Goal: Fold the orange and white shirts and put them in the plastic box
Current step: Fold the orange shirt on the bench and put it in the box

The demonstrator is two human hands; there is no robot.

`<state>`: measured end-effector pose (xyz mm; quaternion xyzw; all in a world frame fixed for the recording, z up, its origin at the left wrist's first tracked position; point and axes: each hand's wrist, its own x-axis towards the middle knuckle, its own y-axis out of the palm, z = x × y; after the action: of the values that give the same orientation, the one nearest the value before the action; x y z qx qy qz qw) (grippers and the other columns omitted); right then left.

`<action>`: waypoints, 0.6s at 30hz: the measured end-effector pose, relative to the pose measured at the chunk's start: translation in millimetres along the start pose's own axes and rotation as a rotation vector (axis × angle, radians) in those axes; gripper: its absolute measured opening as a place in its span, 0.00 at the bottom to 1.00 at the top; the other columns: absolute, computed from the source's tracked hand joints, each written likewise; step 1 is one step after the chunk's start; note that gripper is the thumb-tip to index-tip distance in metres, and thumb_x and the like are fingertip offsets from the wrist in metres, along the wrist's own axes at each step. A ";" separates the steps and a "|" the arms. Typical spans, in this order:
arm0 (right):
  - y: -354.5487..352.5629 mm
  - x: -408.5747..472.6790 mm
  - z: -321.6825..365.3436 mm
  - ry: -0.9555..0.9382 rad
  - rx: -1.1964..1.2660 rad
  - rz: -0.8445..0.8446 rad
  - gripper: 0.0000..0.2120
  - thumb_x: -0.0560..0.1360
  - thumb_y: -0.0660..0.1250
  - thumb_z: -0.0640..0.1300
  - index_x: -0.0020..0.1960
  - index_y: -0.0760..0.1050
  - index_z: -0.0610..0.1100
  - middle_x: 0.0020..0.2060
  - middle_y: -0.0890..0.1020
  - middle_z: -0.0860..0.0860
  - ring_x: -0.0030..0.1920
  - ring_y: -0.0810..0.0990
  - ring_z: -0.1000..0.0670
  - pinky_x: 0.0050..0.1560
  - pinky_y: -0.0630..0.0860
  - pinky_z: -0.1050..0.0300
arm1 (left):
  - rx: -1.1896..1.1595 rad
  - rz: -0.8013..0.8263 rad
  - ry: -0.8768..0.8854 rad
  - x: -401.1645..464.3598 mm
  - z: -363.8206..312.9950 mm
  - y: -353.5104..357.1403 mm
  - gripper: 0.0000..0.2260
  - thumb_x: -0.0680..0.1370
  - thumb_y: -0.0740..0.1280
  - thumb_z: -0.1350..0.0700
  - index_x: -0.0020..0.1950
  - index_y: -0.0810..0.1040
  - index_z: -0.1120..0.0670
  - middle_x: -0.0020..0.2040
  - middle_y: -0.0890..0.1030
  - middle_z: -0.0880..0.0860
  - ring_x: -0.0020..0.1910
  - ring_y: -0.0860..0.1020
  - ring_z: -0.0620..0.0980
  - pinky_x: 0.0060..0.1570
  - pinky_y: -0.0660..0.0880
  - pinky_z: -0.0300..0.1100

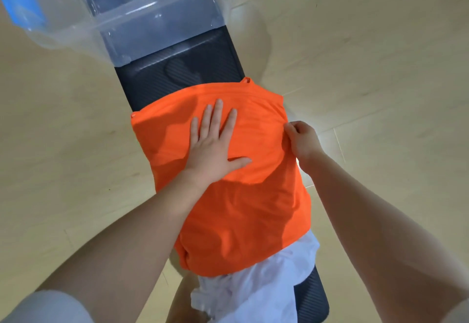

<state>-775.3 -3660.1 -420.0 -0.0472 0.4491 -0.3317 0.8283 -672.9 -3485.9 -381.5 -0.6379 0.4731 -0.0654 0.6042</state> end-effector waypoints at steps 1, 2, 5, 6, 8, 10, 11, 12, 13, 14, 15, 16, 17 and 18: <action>-1.0 0.2 0.7 0.002 -0.021 0.032 0.07 0.79 0.58 0.43 0.48 0.72 0.42 0.32 0.73 0.52 0.32 0.70 0.55 0.26 0.66 0.72 | -0.016 -0.020 0.007 -0.1 0.3 -1.6 0.43 0.72 0.62 0.36 0.77 0.42 0.49 0.77 0.37 0.55 0.76 0.37 0.55 0.72 0.36 0.52; -0.1 1.1 0.2 0.013 -0.028 0.076 0.07 0.80 0.57 0.44 0.50 0.72 0.43 0.33 0.73 0.52 0.33 0.70 0.55 0.28 0.67 0.73 | -0.032 -0.040 0.012 0.3 0.3 -3.6 0.39 0.75 0.61 0.38 0.77 0.44 0.49 0.77 0.38 0.55 0.76 0.39 0.55 0.72 0.36 0.51; 2.9 -9.9 -4.1 0.120 -0.020 0.251 0.16 0.80 0.53 0.53 0.55 0.73 0.44 0.39 0.75 0.53 0.43 0.73 0.52 0.47 0.69 0.62 | -0.052 -0.076 0.050 5.9 -1.8 -11.2 0.33 0.78 0.58 0.43 0.77 0.47 0.53 0.78 0.43 0.53 0.77 0.43 0.53 0.73 0.40 0.49; 2.0 -17.0 -10.4 0.166 -0.010 0.302 0.18 0.81 0.50 0.55 0.53 0.74 0.46 0.40 0.76 0.53 0.44 0.74 0.51 0.49 0.69 0.60 | -0.041 -0.069 0.091 9.6 -4.3 -13.3 0.32 0.78 0.58 0.44 0.77 0.48 0.53 0.78 0.43 0.53 0.77 0.43 0.53 0.74 0.41 0.48; -1.9 -36.9 -23.4 0.256 0.021 0.342 0.21 0.81 0.47 0.57 0.46 0.75 0.50 0.38 0.77 0.54 0.41 0.74 0.55 0.46 0.68 0.62 | 0.001 -0.032 0.185 17.4 -10.9 -17.0 0.31 0.79 0.58 0.46 0.77 0.48 0.52 0.78 0.43 0.52 0.77 0.44 0.53 0.74 0.41 0.48; -7.2 -53.9 -40.0 0.346 0.008 0.371 0.24 0.79 0.49 0.61 0.52 0.78 0.48 0.45 0.81 0.53 0.46 0.78 0.56 0.50 0.71 0.62 | 0.057 0.001 0.265 22.6 -16.9 -19.4 0.29 0.79 0.58 0.46 0.77 0.50 0.52 0.78 0.43 0.52 0.77 0.44 0.53 0.74 0.40 0.48; -10.6 -61.3 -47.7 0.367 -0.021 0.370 0.26 0.78 0.51 0.63 0.56 0.78 0.45 0.51 0.82 0.50 0.52 0.79 0.53 0.55 0.72 0.58 | 0.081 0.014 0.300 23.4 -19.5 -20.1 0.29 0.79 0.58 0.47 0.77 0.51 0.52 0.78 0.44 0.53 0.77 0.44 0.54 0.74 0.40 0.49; -14.0 -68.3 -52.9 0.401 -0.059 0.344 0.27 0.77 0.54 0.62 0.59 0.77 0.43 0.54 0.82 0.48 0.55 0.79 0.50 0.57 0.72 0.55 | 0.105 0.027 0.336 23.4 -21.6 -19.9 0.29 0.79 0.58 0.47 0.77 0.51 0.52 0.78 0.44 0.53 0.77 0.44 0.54 0.74 0.40 0.49; -17.7 -73.4 -57.9 0.433 -0.062 0.308 0.25 0.77 0.57 0.59 0.59 0.77 0.41 0.54 0.82 0.45 0.54 0.79 0.47 0.56 0.73 0.54 | 0.133 0.044 0.372 22.6 -23.0 -19.2 0.29 0.79 0.59 0.47 0.77 0.51 0.52 0.78 0.44 0.53 0.77 0.44 0.54 0.74 0.40 0.49; -21.2 -77.0 -63.6 0.451 -0.052 0.269 0.22 0.77 0.61 0.55 0.57 0.78 0.38 0.52 0.82 0.42 0.50 0.79 0.46 0.51 0.73 0.54 | 0.168 0.064 0.403 22.0 -23.6 -17.6 0.30 0.79 0.59 0.47 0.77 0.51 0.52 0.78 0.43 0.53 0.77 0.43 0.54 0.74 0.39 0.49; -23.1 -79.5 -68.2 0.446 -0.032 0.229 0.18 0.76 0.64 0.51 0.53 0.79 0.35 0.46 0.82 0.40 0.44 0.78 0.46 0.46 0.72 0.55 | 0.204 0.083 0.424 22.1 -23.2 -16.0 0.30 0.79 0.58 0.46 0.77 0.49 0.52 0.78 0.42 0.53 0.77 0.42 0.54 0.73 0.39 0.48; -24.2 -81.8 -68.9 0.417 -0.028 0.195 0.14 0.75 0.66 0.47 0.45 0.78 0.35 0.38 0.80 0.41 0.38 0.76 0.47 0.40 0.71 0.56 | 0.235 0.098 0.432 22.9 -21.8 -14.3 0.31 0.79 0.58 0.45 0.77 0.47 0.52 0.78 0.41 0.53 0.77 0.41 0.53 0.73 0.38 0.48; -25.0 -81.4 -68.7 0.381 -0.045 0.150 0.12 0.74 0.67 0.44 0.37 0.75 0.37 0.31 0.75 0.44 0.34 0.71 0.48 0.35 0.67 0.57 | 0.262 0.109 0.426 24.3 -20.0 -13.3 0.32 0.79 0.57 0.44 0.77 0.45 0.52 0.78 0.40 0.53 0.77 0.40 0.53 0.73 0.37 0.47; -26.6 -78.0 -67.9 0.331 -0.095 0.083 0.14 0.73 0.67 0.43 0.32 0.70 0.41 0.27 0.70 0.47 0.32 0.68 0.49 0.33 0.63 0.56 | 0.284 0.116 0.411 26.2 -17.9 -12.7 0.33 0.79 0.56 0.42 0.77 0.43 0.52 0.78 0.39 0.52 0.77 0.39 0.52 0.73 0.37 0.47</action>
<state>-870.8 -3619.6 -394.5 -0.0128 0.5961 -0.2789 0.7528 -663.7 -3518.7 -379.1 -0.4916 0.6079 -0.2248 0.5816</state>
